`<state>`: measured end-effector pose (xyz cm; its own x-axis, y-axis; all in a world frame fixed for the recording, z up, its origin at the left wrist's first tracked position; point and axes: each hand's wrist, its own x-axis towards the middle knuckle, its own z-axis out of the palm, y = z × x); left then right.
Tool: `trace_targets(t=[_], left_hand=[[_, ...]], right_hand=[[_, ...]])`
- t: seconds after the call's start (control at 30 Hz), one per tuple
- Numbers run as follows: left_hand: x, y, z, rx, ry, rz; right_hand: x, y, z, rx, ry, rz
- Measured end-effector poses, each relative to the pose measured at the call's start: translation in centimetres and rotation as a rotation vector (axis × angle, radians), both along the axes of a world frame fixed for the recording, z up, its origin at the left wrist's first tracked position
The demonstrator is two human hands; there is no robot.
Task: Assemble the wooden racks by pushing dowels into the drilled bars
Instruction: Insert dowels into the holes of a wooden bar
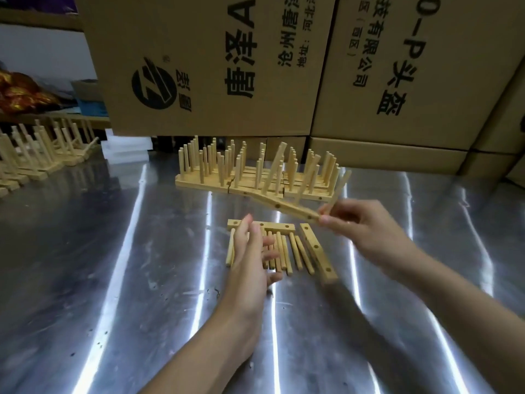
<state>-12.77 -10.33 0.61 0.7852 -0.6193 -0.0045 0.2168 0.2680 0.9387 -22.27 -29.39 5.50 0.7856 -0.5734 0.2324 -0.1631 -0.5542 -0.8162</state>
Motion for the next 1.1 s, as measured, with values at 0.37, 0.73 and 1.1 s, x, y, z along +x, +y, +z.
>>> trace_targets(t=[0.37, 0.73, 1.1], left_hand=[[1.5, 0.2, 0.0, -0.049, 0.056, 0.069], [3.1, 1.7, 0.6, -0.148, 0.006, 0.226], [5.0, 2.3, 0.2, -0.035, 0.028, 0.336]], right_hand=[[6.2, -14.4, -2.5, -0.252, 0.286, -0.230], [4.8, -8.7, -2.8, -0.310, 0.222, -0.267], [0.3, -1.3, -1.8, -0.502, 0.566, -0.158]])
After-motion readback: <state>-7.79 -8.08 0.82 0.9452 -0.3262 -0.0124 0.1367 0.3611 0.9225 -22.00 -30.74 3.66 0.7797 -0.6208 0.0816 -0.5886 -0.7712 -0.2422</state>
